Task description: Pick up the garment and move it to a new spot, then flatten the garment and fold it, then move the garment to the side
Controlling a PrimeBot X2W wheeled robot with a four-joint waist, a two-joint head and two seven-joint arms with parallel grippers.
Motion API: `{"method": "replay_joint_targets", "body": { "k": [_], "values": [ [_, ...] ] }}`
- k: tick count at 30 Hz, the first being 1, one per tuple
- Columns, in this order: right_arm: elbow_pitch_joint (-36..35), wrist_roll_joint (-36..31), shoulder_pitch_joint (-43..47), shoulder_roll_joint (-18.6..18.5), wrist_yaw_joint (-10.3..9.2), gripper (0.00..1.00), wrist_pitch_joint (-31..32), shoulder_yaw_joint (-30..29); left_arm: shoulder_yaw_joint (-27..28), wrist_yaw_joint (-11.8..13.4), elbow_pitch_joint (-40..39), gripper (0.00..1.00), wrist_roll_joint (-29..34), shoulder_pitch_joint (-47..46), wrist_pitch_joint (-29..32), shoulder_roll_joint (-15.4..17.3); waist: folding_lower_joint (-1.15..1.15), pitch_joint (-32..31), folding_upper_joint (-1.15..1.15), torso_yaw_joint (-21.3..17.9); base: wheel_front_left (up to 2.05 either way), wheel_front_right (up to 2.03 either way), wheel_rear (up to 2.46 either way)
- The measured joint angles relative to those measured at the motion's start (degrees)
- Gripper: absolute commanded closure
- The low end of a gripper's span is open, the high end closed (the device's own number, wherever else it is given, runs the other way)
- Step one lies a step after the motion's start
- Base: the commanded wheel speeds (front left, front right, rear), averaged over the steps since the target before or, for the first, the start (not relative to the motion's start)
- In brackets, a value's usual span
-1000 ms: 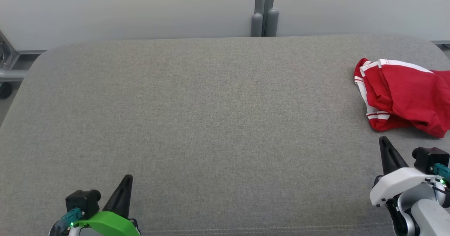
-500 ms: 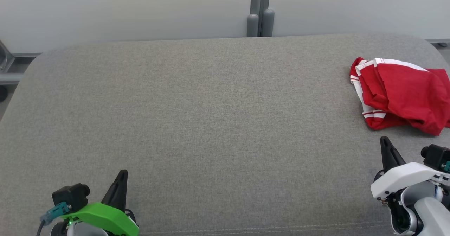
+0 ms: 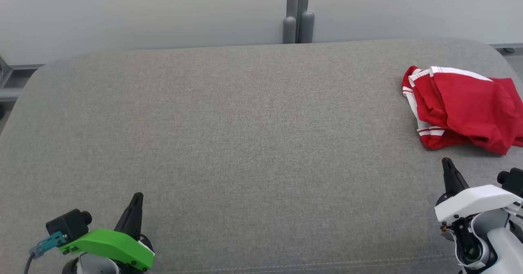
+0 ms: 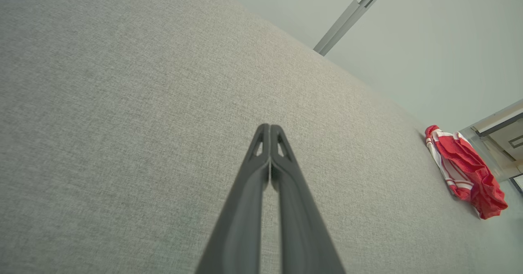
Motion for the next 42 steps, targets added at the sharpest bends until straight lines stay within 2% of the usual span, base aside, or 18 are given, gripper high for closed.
{"method": "replay_joint_targets", "body": {
  "k": [42],
  "values": [
    [-2.2, 27.6, -0.1, 7.1, 5.86, 1.0, 8.9, -10.8, 14.2, -5.9, 0.8, 1.0, -22.3, -0.1, 8.0, -6.5, 0.0, -0.3, 0.0, -2.0, 0.0, 0.0, 0.0]
  ]
}}
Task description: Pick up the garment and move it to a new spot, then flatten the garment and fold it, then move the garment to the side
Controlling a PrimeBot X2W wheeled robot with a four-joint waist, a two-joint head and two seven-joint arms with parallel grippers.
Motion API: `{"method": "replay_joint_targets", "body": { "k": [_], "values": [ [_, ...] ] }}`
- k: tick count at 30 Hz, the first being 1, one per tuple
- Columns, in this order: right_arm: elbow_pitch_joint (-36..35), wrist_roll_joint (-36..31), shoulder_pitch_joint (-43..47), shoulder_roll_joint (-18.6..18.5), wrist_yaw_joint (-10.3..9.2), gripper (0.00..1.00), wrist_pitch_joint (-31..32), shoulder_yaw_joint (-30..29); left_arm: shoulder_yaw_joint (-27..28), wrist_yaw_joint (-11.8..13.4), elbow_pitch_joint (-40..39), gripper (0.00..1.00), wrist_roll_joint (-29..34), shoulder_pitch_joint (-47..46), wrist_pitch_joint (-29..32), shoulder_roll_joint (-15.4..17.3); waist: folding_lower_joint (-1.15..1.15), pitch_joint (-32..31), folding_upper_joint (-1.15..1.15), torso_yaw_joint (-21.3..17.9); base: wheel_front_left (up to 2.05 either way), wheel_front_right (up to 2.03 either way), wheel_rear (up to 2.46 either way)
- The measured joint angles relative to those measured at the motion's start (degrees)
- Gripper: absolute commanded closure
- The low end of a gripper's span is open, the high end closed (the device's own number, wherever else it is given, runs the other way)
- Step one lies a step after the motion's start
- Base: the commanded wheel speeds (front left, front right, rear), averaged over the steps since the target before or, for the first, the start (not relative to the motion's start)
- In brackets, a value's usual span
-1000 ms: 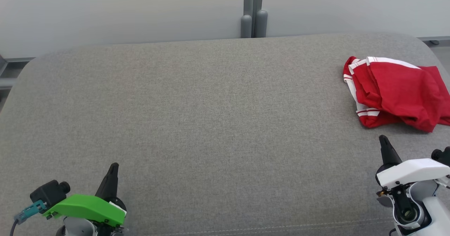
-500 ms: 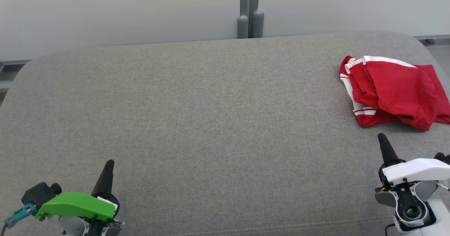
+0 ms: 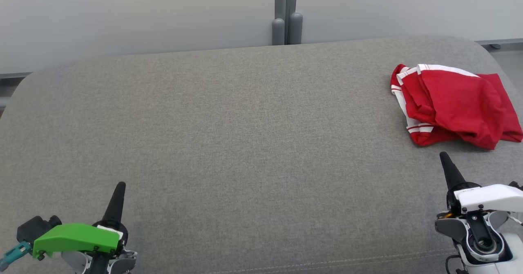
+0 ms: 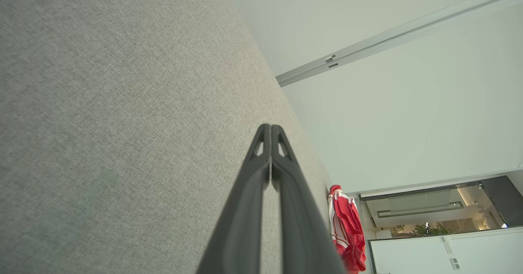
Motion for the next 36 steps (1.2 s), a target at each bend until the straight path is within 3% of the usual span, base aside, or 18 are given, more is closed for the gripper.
{"method": "replay_joint_targets", "body": {
  "k": [27, 36],
  "values": [
    [-1.3, 16.7, 0.0, 4.3, 3.54, 1.0, 5.1, -6.4, 8.7, -3.6, 1.0, 1.0, -13.7, -0.3, 4.7, -3.9, 0.0, -0.2, 0.0, -1.2, 0.0, 0.0, 0.0],
    [-1.4, 17.1, 0.0, 4.5, 3.78, 1.0, 5.2, -6.6, 8.9, -3.6, 1.2, 1.0, -13.8, -0.7, 4.7, -4.2, 0.0, -0.2, 0.0, -1.2, 0.0, 0.0, 0.0]
  ]
}}
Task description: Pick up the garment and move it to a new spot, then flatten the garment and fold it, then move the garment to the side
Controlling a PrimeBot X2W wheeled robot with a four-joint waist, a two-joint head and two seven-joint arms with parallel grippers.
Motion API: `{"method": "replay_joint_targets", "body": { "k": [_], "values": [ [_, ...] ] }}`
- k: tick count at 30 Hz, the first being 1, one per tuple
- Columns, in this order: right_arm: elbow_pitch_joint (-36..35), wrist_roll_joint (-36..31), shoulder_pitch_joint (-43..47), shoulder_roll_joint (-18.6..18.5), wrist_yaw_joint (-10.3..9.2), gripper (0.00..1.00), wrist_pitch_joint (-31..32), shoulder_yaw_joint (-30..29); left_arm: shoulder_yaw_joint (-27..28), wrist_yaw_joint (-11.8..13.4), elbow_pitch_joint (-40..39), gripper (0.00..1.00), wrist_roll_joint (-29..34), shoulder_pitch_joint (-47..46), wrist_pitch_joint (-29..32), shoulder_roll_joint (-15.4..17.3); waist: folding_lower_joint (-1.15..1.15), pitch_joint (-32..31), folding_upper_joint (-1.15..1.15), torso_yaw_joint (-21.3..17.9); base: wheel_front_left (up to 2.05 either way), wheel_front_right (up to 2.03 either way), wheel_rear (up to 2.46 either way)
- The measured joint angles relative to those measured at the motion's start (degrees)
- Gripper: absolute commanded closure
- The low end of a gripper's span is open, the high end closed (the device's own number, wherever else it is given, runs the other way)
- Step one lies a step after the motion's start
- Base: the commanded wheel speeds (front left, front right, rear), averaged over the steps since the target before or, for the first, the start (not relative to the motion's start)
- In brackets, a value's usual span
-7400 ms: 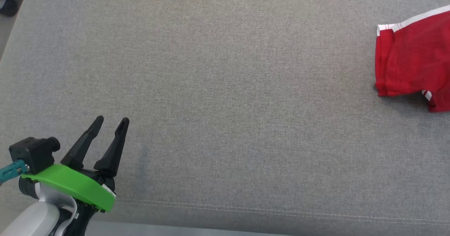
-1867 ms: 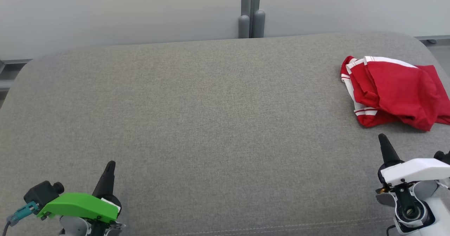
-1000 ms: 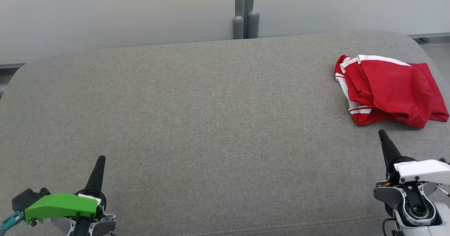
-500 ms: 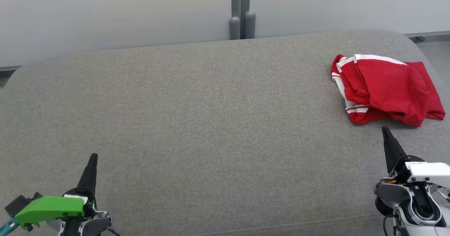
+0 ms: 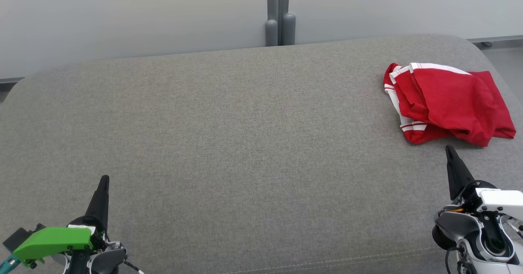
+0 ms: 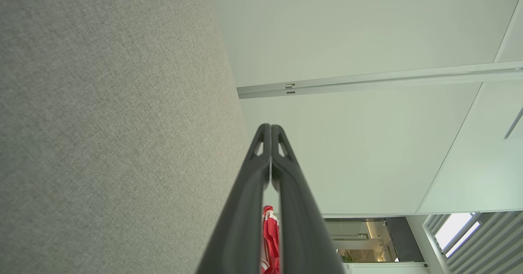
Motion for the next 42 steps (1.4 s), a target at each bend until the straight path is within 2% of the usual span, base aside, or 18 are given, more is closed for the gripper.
{"method": "replay_joint_targets", "body": {
  "k": [42],
  "values": [
    [-0.3, 0.0, -0.2, 0.0, 0.22, 1.0, 0.0, 0.0, 0.2, -0.2, 0.3, 1.0, 0.0, -0.2, 0.0, -0.1, 0.0, 0.0, 0.0, 0.0, 0.0, 0.0, 0.0]
  ]
}}
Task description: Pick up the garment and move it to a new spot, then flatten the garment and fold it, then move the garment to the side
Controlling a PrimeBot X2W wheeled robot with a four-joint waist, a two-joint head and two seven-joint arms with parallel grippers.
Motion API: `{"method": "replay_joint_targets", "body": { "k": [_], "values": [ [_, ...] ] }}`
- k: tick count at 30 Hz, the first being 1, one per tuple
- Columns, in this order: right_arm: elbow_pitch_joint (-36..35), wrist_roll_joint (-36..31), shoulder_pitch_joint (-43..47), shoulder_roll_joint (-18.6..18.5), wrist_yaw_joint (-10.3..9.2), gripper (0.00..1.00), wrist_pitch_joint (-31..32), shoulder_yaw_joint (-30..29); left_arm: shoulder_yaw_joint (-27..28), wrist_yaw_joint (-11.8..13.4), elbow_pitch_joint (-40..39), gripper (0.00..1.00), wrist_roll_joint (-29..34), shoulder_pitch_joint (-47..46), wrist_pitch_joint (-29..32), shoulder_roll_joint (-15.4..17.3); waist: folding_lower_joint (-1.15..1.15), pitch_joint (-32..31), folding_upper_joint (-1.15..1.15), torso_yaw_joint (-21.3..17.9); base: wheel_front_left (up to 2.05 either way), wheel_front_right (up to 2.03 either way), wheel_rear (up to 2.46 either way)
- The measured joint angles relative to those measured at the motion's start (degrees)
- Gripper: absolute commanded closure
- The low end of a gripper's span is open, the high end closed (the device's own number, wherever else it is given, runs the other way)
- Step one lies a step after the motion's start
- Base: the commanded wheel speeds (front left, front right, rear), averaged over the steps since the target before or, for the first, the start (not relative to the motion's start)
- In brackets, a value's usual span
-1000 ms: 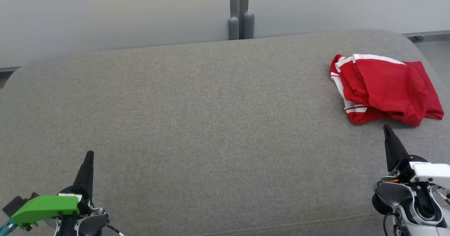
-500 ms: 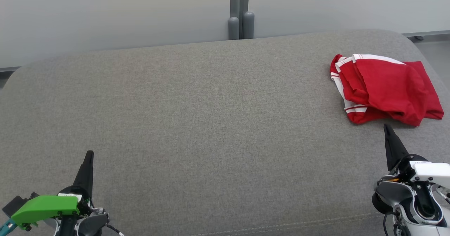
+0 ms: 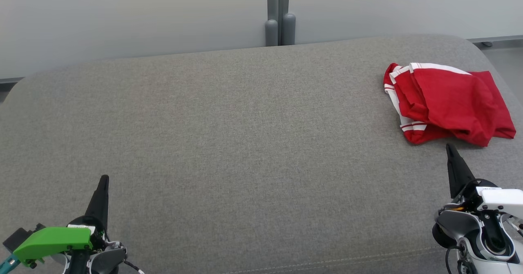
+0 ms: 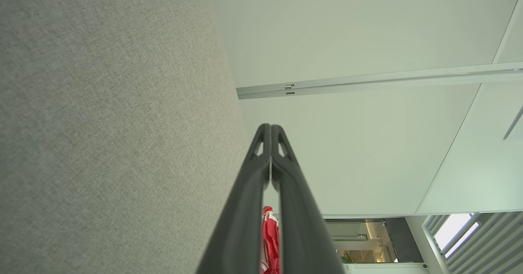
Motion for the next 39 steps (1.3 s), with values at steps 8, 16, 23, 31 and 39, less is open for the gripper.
{"method": "replay_joint_targets", "body": {
  "k": [8, 16, 23, 31, 39],
  "values": [
    [0.0, 0.0, 0.0, 0.0, 0.0, 1.0, 0.0, 0.0, 0.0, -0.1, 0.0, 1.0, 0.0, 0.0, 0.0, 0.0, 0.0, 0.0, 0.0, 0.0, 0.0, 0.0, 0.0],
    [0.0, 0.0, 0.0, 0.0, 0.0, 1.0, 0.0, 0.0, 0.1, -0.3, 0.1, 1.0, 0.0, 0.0, 0.0, -0.1, 0.0, 0.0, 0.0, 0.0, 0.0, 0.0, 0.0],
    [-0.1, 0.0, 0.0, 0.0, 0.01, 1.0, 0.0, 0.0, 0.1, -0.3, 0.1, 1.0, 0.0, 0.0, 0.0, -0.1, 0.0, 0.0, 0.0, 0.0, 0.0, 0.0, 0.0],
    [-0.1, 0.0, 0.0, 0.0, 0.01, 1.0, 0.0, 0.0, 0.2, -0.3, 0.1, 1.0, 0.0, 0.0, 0.0, -0.2, 0.0, 0.0, 0.0, 0.0, 0.0, 0.0, 0.0],
    [-0.1, 0.0, 0.0, 0.0, 0.01, 1.0, 0.0, 0.0, 0.2, -0.3, 0.1, 1.0, 0.0, 0.0, 0.0, -0.2, 0.0, 0.0, 0.0, 0.0, 0.0, 0.0, 0.0]
  ]
}}
